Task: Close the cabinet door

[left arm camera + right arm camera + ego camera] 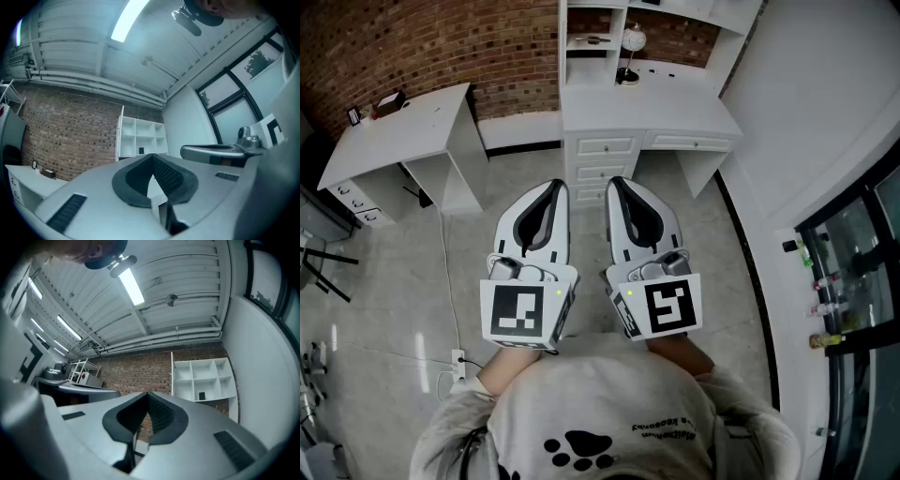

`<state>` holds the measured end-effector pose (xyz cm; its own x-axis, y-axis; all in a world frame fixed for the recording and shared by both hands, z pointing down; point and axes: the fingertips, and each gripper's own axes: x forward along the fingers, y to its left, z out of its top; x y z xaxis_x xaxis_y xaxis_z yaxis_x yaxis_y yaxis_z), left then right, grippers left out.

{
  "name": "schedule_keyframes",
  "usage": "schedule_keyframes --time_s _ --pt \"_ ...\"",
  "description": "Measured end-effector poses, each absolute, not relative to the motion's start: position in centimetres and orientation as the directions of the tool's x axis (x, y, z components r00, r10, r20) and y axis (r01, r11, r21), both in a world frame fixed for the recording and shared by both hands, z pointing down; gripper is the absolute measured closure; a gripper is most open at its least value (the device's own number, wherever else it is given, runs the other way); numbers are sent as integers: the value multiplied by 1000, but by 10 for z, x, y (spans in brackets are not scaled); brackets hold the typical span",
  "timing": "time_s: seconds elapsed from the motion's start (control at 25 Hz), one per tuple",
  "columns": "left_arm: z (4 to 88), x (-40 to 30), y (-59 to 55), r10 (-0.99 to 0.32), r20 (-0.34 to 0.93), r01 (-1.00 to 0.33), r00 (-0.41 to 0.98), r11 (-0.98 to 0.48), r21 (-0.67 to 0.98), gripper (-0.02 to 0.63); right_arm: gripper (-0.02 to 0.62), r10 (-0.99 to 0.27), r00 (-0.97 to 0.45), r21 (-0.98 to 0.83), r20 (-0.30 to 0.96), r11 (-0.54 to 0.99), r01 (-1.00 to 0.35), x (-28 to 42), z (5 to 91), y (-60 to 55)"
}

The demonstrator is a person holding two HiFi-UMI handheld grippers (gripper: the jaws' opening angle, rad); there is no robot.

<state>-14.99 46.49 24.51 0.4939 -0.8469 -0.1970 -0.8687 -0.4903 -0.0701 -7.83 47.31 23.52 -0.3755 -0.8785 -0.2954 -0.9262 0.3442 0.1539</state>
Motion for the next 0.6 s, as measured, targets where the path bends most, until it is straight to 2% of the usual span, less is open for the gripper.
schedule_keyframes --time_s 0.6 --pt "263 -186 443 -843 -147 -854 518 -519 -35 597 578 -901 -336 120 -275 314 -942 -111 253 455"
